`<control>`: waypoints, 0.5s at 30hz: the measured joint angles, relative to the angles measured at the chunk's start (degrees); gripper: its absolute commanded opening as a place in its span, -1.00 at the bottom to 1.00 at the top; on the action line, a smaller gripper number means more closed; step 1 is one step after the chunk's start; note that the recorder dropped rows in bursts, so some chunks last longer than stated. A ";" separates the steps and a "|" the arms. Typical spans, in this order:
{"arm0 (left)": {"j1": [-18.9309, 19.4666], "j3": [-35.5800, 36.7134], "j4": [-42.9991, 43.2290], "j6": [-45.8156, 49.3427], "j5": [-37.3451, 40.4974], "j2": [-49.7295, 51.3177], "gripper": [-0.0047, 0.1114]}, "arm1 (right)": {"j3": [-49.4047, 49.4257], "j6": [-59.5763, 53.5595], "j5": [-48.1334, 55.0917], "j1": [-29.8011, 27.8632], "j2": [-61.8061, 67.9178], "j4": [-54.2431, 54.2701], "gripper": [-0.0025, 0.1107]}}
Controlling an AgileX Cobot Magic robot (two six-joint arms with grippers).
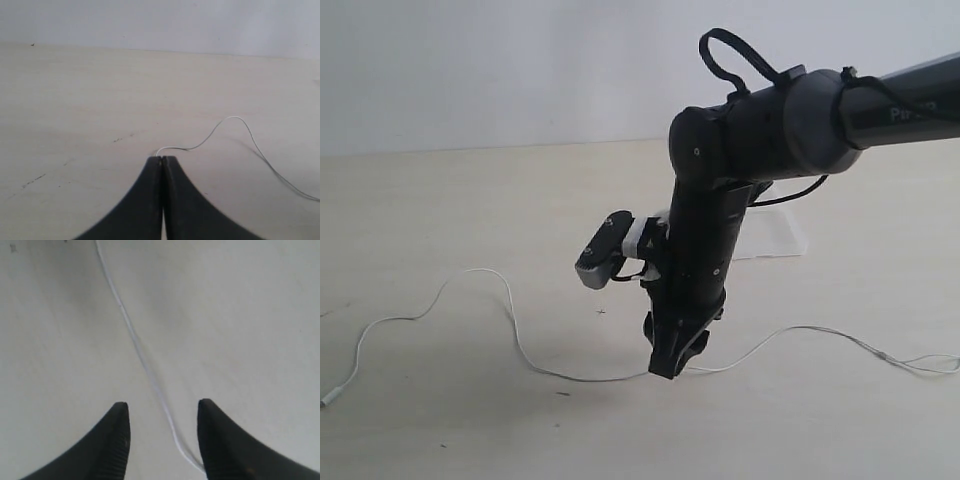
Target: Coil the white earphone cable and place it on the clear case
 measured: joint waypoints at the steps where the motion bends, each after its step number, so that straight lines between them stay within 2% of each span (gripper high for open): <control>1: 0.00 0.00 0.00 0.00 0.00 0.00 -0.92 | 0.00 -0.36 0.13 0.00 0.22 0.00 -0.18; 15: 0.00 0.00 0.00 0.00 0.00 0.00 -0.92 | 0.13 -1.41 -0.94 0.00 3.77 0.14 -0.19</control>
